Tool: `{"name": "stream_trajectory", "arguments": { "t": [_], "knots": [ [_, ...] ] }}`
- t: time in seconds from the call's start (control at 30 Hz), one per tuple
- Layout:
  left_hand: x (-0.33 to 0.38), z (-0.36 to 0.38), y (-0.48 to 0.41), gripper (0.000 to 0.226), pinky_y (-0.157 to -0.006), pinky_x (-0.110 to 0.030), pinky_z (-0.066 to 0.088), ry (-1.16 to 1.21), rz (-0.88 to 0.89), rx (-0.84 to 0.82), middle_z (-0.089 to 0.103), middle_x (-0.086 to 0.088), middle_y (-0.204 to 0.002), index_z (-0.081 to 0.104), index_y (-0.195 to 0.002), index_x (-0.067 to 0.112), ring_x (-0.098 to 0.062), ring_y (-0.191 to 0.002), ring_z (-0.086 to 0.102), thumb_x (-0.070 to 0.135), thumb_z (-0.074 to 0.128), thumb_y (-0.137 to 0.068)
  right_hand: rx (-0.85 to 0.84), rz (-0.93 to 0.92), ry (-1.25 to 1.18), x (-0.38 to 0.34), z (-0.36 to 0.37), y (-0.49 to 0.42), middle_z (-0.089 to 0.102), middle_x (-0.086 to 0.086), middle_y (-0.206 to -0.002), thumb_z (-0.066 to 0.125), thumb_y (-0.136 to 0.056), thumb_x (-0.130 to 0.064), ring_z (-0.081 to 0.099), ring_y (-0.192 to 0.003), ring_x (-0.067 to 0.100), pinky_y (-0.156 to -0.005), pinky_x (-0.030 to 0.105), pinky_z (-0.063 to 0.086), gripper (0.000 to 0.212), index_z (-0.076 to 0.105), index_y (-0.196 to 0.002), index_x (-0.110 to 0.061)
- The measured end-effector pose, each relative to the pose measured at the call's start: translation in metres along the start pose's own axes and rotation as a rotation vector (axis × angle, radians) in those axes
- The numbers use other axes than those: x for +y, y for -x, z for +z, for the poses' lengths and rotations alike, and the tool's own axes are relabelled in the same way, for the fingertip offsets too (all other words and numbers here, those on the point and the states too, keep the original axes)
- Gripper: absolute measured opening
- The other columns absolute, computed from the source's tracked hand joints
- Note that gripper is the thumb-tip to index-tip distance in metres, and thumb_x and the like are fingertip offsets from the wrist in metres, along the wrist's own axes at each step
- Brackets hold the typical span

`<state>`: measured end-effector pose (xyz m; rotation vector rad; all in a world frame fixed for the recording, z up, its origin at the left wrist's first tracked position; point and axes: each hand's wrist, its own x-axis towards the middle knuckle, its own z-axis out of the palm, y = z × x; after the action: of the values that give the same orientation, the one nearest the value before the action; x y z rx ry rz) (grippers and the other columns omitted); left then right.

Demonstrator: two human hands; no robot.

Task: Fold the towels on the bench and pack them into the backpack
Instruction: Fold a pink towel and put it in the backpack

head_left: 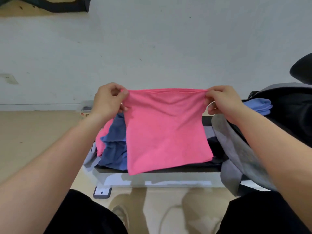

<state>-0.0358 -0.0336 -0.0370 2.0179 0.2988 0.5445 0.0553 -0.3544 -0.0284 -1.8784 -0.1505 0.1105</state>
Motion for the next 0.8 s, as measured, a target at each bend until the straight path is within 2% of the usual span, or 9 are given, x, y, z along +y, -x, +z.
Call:
{"name": "stream_trajectory", "arguments": {
  "t": [0.1, 0.23, 0.33, 0.43, 0.53, 0.63, 0.73, 0.8],
  "knots": [
    [0.002, -0.009, 0.042, 0.011, -0.052, -0.022, 0.054, 0.091, 0.001, -0.066, 0.065, -0.006, -0.079, 0.061, -0.087, 0.017, -0.014, -0.059, 0.072, 0.012, 0.061, -0.097, -0.015, 0.106, -0.09, 0.001, -0.005, 0.028, 0.065, 0.015, -0.07, 0.046, -0.092, -0.012, 0.055, -0.046, 0.022, -0.049, 0.028, 0.05, 0.019, 0.063, -0.09, -0.004],
    [-0.011, -0.018, 0.099, 0.009, -0.067, -0.028, 0.057, -0.013, 0.041, -0.142, 0.07, 0.001, -0.077, 0.067, -0.08, 0.016, -0.014, -0.07, 0.068, 0.012, 0.072, -0.087, -0.047, 0.172, 0.061, 0.021, -0.007, 0.06, 0.066, 0.016, -0.068, 0.049, -0.096, -0.019, 0.058, -0.043, 0.021, -0.042, 0.026, 0.049, 0.022, 0.062, -0.086, -0.005],
    [-0.028, -0.016, 0.134, 0.013, -0.073, -0.028, 0.052, -0.189, 0.075, -0.222, 0.07, 0.004, -0.074, 0.066, -0.071, 0.017, -0.012, -0.068, 0.064, 0.007, 0.069, -0.079, -0.149, 0.177, 0.267, 0.04, -0.002, 0.083, 0.069, 0.023, -0.074, 0.055, -0.09, -0.005, 0.066, -0.051, 0.022, -0.045, 0.028, 0.053, 0.012, 0.066, -0.086, -0.002],
    [-0.046, -0.012, 0.153, 0.02, -0.075, -0.031, 0.056, -0.294, 0.095, -0.275, 0.07, 0.006, -0.076, 0.065, -0.069, 0.019, -0.011, -0.073, 0.066, 0.001, 0.068, -0.075, -0.183, 0.183, 0.364, 0.055, 0.006, 0.097, 0.069, 0.021, -0.071, 0.055, -0.087, 0.002, 0.068, -0.056, 0.023, -0.048, 0.029, 0.055, 0.011, 0.065, -0.089, -0.001],
    [-0.059, -0.01, 0.161, 0.019, -0.074, -0.034, 0.056, -0.378, 0.142, -0.281, 0.069, 0.008, -0.08, 0.064, -0.072, 0.024, -0.009, -0.077, 0.065, 0.006, 0.069, -0.075, -0.187, 0.154, 0.447, 0.069, 0.009, 0.105, 0.071, 0.015, -0.071, 0.062, -0.09, -0.003, 0.071, -0.059, 0.022, -0.049, 0.028, 0.055, 0.006, 0.064, -0.091, -0.008],
    [-0.07, -0.008, 0.165, 0.01, -0.069, -0.036, 0.055, -0.442, 0.206, -0.295, 0.064, 0.011, -0.082, 0.061, -0.074, 0.029, -0.007, -0.075, 0.062, 0.02, 0.064, -0.072, -0.138, 0.102, 0.501, 0.085, 0.01, 0.108, 0.067, 0.01, -0.071, 0.067, -0.089, -0.008, 0.072, -0.059, 0.021, -0.05, 0.03, 0.056, 0.007, 0.063, -0.089, -0.014],
    [-0.076, -0.004, 0.167, 0.005, -0.066, -0.034, 0.055, -0.523, 0.255, -0.325, 0.061, 0.014, -0.084, 0.06, -0.076, 0.033, -0.005, -0.073, 0.06, 0.029, 0.061, -0.072, -0.073, -0.012, 0.647, 0.097, 0.013, 0.108, 0.061, 0.002, -0.068, 0.07, -0.085, -0.014, 0.069, -0.063, 0.023, -0.061, 0.041, 0.059, 0.014, 0.062, -0.08, -0.025],
    [-0.078, -0.001, 0.168, 0.006, -0.064, -0.032, 0.054, -0.602, 0.277, -0.319, 0.06, 0.015, -0.086, 0.062, -0.076, 0.032, -0.005, -0.071, 0.059, 0.028, 0.065, -0.074, -0.059, -0.048, 0.728, 0.102, 0.016, 0.109, 0.057, -0.004, -0.071, 0.07, -0.083, -0.017, 0.065, -0.07, 0.023, -0.064, 0.039, 0.055, 0.018, 0.059, -0.077, -0.03]
  ]
}}
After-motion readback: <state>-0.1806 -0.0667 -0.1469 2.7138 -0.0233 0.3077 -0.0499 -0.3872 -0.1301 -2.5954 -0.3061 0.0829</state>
